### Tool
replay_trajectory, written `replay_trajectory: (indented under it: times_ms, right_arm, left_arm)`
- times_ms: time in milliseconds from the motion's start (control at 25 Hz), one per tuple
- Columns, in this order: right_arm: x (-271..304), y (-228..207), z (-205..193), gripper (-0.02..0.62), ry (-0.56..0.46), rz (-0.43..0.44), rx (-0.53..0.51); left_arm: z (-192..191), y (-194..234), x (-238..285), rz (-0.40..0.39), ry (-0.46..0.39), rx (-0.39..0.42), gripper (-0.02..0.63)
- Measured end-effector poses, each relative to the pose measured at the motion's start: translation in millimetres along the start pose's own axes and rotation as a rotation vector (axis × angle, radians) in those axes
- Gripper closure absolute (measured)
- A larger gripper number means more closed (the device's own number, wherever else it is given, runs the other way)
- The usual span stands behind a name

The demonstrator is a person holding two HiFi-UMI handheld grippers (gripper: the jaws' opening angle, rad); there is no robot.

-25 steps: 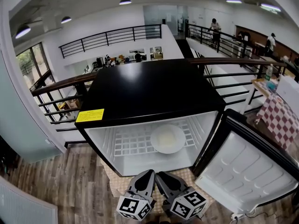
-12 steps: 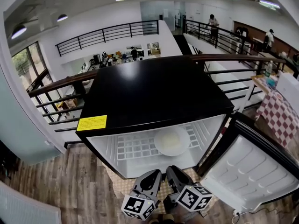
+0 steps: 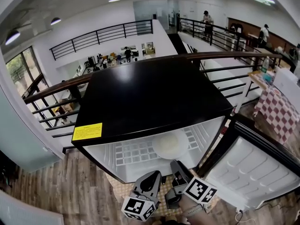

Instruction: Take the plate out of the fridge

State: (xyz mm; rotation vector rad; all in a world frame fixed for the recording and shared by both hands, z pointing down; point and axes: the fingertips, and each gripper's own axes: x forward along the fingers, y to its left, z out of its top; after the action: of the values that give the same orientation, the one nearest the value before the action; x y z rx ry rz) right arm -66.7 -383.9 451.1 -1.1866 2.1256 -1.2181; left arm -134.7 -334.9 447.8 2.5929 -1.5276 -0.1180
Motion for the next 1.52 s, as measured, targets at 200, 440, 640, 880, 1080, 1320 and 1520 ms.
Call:
replay_trajectory:
  times_ms: [200, 440, 640, 880, 1080, 1320, 1520]
  right_arm:
    - [9.0, -4.1, 10.3, 0.479, -0.042, -0.015, 0.08]
    - [18.3, -13.8, 19.0, 0.48, -0.086, -0.052, 0.161]
    - [19.9, -16.3, 18.9, 0.53, -0.103, -0.058, 0.219]
    - [15.0, -13.9, 14.4, 0.545, -0.118, -0.051, 0.333]
    - [7.3, -9.0, 4.9, 0.548, -0.106, -0.024, 0.348]
    - [4.4, -4.3, 1.0, 0.546, -0.088, -0.006, 0.371]
    - [13.2, -6.7, 5.6, 0.543, -0.084, -0.007, 0.366]
  left_arm:
    - [-5.0, -0.6, 2.1, -0.021, 0.011, 0.004, 0.592]
    - [-5.9, -0.6, 2.4, -0.031, 0.015, 0.0, 0.592]
    - [-6.3, 3.9, -0.8, -0.023, 0.019, 0.009, 0.592]
    - [-7.4, 3.8, -3.2, -0.024, 0.018, 0.009, 0.592]
    - [-5.0, 8.7, -5.3, -0.015, 0.007, 0.005, 0.592]
    - [-1.3, 11.1, -5.4, -0.004, -0.006, 0.007, 0.592]
    - [-1.4, 10.2, -6.6, -0.007, -0.008, 0.005, 0.592]
